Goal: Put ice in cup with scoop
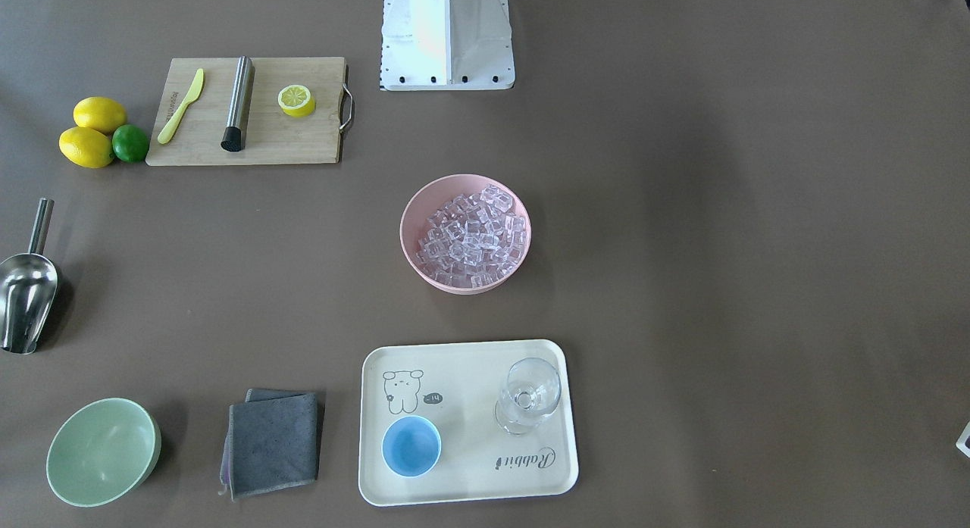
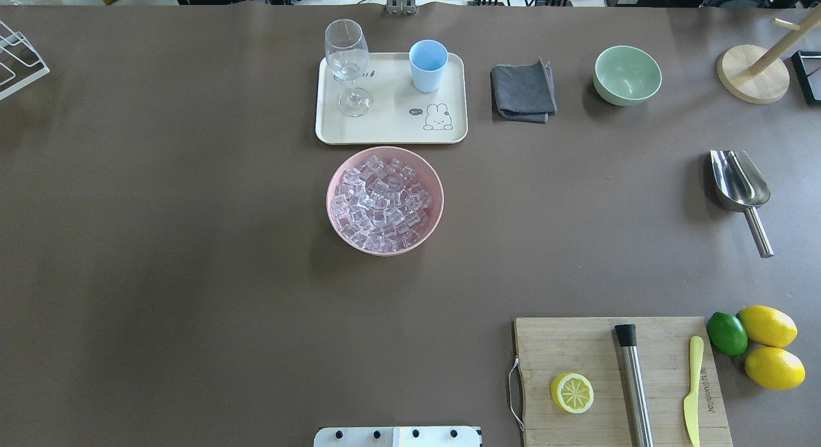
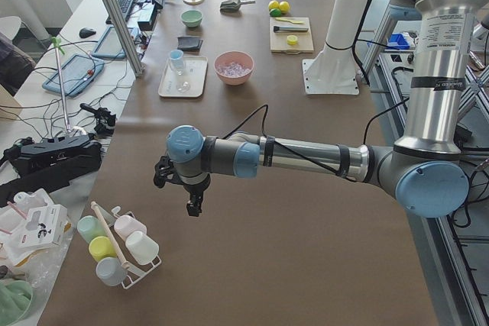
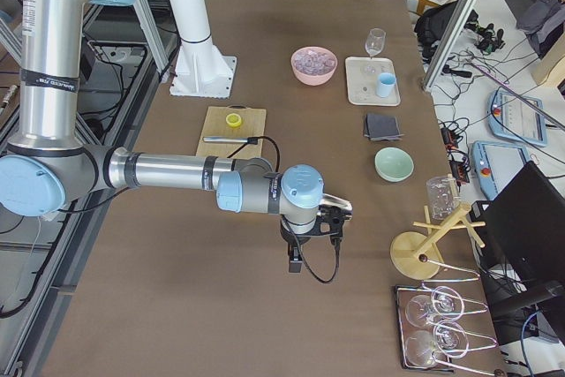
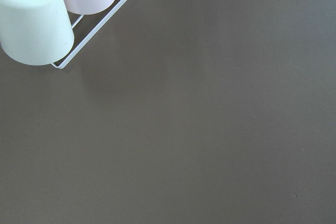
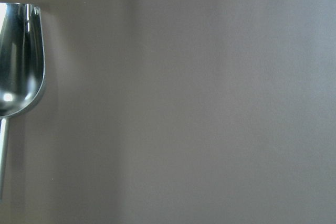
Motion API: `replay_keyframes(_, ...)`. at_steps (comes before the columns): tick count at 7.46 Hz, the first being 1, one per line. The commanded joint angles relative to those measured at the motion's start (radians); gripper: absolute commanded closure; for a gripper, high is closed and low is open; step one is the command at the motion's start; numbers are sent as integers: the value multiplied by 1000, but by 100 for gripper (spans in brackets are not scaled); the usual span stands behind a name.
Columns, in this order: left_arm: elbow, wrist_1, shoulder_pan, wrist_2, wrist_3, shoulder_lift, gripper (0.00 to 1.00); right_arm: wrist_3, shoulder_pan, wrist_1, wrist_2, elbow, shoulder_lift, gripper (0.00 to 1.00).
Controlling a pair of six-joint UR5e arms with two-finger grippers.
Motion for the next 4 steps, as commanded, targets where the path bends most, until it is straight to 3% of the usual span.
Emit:
replay_keyframes(1, -84, 0, 3, 0, 0, 49, 1, 7, 0, -3, 13, 33, -3, 0)
replay_keyframes(4, -109, -10, 138, 0, 0, 19, 1, 139, -2, 6, 47, 99, -26, 0)
